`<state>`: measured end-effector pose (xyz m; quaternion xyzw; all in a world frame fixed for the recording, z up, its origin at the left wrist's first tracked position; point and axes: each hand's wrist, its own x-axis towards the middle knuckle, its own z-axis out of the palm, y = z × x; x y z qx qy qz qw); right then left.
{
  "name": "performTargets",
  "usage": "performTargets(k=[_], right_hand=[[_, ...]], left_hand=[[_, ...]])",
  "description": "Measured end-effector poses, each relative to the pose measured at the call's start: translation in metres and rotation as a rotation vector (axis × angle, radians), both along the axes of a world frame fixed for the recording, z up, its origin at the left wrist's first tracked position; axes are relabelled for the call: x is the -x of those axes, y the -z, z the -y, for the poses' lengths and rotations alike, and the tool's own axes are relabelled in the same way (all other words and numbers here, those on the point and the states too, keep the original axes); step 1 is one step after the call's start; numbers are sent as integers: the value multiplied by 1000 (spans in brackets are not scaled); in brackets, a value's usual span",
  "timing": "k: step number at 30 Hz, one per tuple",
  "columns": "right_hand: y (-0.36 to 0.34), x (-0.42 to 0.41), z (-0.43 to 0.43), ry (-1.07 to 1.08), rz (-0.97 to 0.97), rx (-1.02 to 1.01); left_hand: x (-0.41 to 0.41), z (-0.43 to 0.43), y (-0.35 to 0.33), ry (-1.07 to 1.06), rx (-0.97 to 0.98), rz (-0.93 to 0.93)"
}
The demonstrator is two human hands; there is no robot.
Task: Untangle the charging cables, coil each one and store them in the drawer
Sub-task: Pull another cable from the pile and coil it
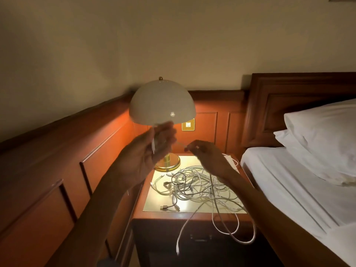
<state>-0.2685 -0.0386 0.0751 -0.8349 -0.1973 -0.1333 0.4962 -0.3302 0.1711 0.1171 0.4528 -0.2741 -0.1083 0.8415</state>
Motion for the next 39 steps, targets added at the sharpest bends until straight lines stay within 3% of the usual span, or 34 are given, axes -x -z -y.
performTargets(k=[2,4,6,8,11,13,17,20,23,25,28,30,32,35,37,39], right_hand=[[18,9,-5,-84,-87,39],[33,22,-11,-158,-140,74],[42,35,-13,-203,-149,114],[44,41,-11,-122,-49,267],[25,42,5,140,134,499],[3,41,17,146,201,557],[-33,34,32,-63,290,488],[-37,27,31,-142,253,284],[-23,28,15,-145,237,30],[-3,31,2,-109,238,-37],[27,38,-14,-41,186,43],[36,47,-18,-34,96,101],[41,55,-16,-42,42,200],[42,63,-6,2,128,402],[33,56,6,86,181,510],[19,43,20,142,267,683]], left_hand=[[-21,6,-2,-148,109,6],[-43,9,6,-306,49,86],[-60,12,22,-521,-129,171],[-69,12,43,-676,-438,343],[-77,7,73,-568,-936,576],[-69,5,79,-367,-1041,618],[-40,13,66,68,-772,332],[-30,11,61,282,-542,110],[-23,14,54,498,-99,-31],[-17,26,46,301,140,-60],[-19,49,43,-10,446,-311],[-27,57,45,-131,503,-284],[-39,57,50,-383,307,-133],[-54,42,59,-776,-181,217],[-55,35,68,-864,-660,562],[-52,32,81,-749,-1017,764]])
